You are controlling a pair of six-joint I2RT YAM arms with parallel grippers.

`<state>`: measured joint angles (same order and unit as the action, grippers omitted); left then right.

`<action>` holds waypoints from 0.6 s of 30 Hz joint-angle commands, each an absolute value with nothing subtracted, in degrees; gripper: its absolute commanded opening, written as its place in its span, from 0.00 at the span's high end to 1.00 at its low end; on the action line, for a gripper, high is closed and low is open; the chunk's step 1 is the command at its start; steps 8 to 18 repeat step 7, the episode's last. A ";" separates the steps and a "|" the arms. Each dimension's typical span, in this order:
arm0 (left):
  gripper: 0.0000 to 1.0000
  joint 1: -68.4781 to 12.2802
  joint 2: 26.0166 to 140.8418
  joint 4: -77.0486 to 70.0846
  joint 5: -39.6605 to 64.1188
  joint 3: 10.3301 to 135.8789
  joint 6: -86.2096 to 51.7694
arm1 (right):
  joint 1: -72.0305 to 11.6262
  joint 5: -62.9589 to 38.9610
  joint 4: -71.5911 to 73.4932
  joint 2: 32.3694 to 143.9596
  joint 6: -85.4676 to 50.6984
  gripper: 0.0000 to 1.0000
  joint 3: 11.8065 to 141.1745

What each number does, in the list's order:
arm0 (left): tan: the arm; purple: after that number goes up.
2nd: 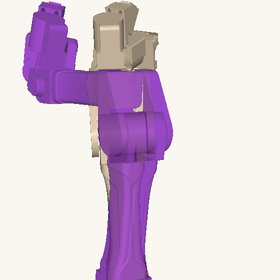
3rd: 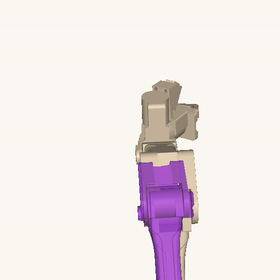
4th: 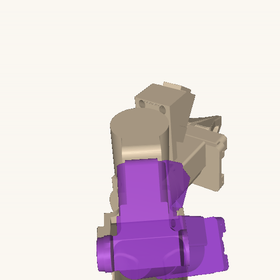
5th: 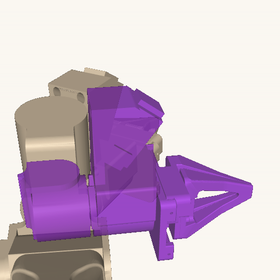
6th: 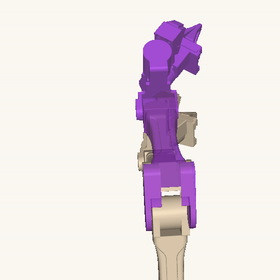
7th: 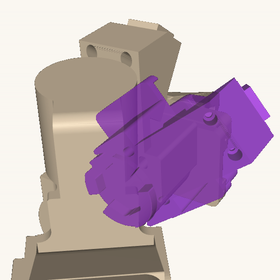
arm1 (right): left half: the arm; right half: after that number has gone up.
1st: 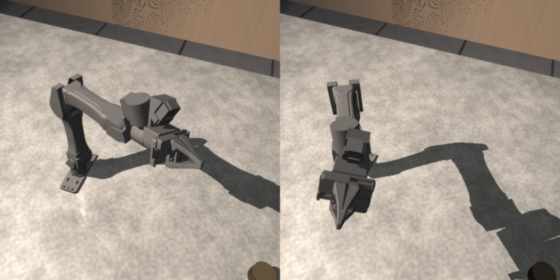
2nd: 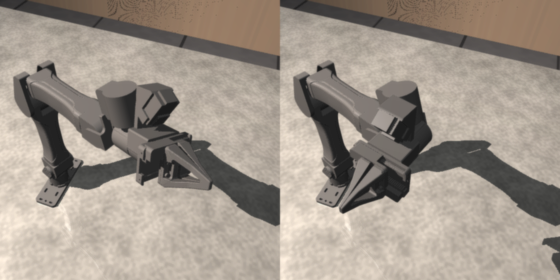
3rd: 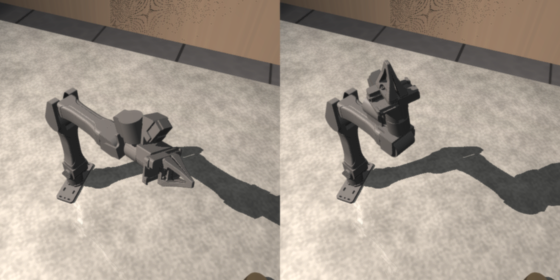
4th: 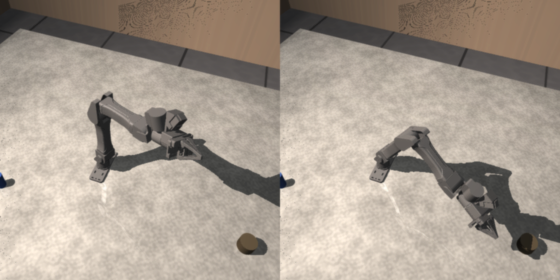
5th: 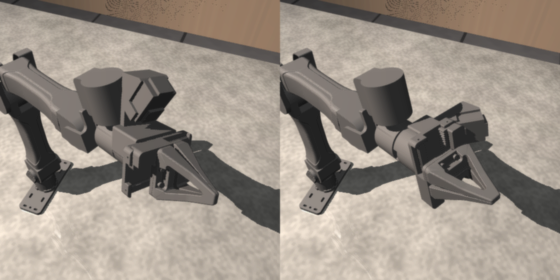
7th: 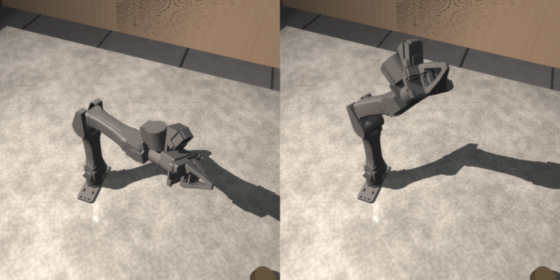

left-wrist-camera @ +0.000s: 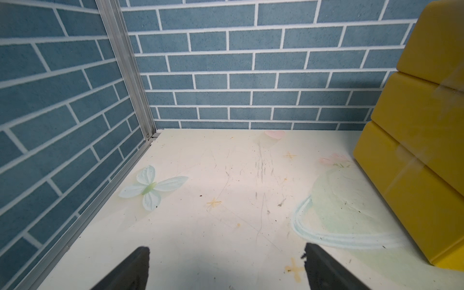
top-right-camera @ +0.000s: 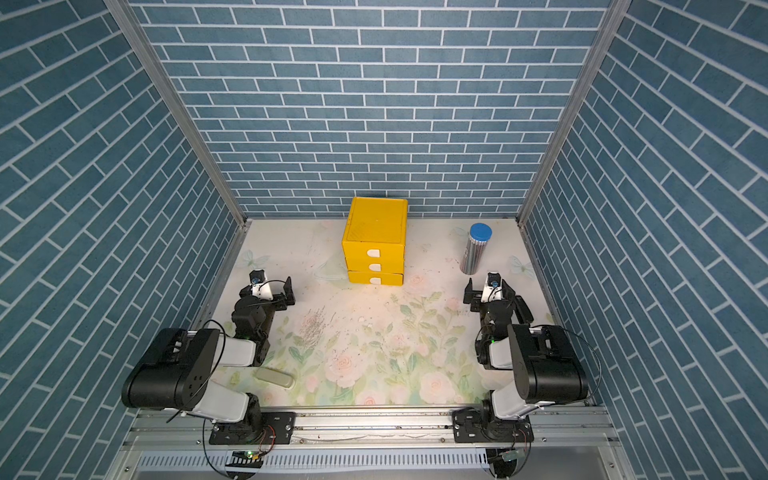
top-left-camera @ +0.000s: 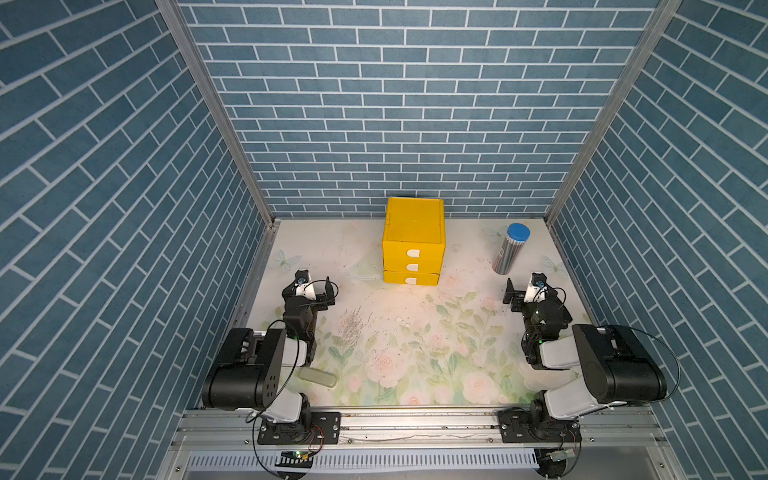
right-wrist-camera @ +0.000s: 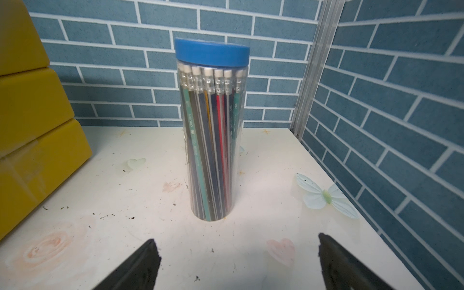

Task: Please put the sticky notes in the drawer by color
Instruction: Reset both arms

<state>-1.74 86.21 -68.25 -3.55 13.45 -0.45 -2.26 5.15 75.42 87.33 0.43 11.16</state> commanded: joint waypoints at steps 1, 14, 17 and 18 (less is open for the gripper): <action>0.00 -1.58 86.28 -69.68 -3.17 13.37 -0.44 | -2.60 5.75 75.60 87.71 0.62 0.00 11.49; 0.00 -1.58 86.28 -69.82 -3.20 13.38 -0.50 | -2.65 5.41 75.58 87.65 0.70 0.00 11.35; 0.00 -1.58 86.28 -69.82 -3.20 13.38 -0.50 | -2.65 5.41 75.58 87.65 0.70 0.00 11.35; 0.00 -1.58 86.28 -69.82 -3.20 13.38 -0.50 | -2.65 5.41 75.58 87.65 0.70 0.00 11.35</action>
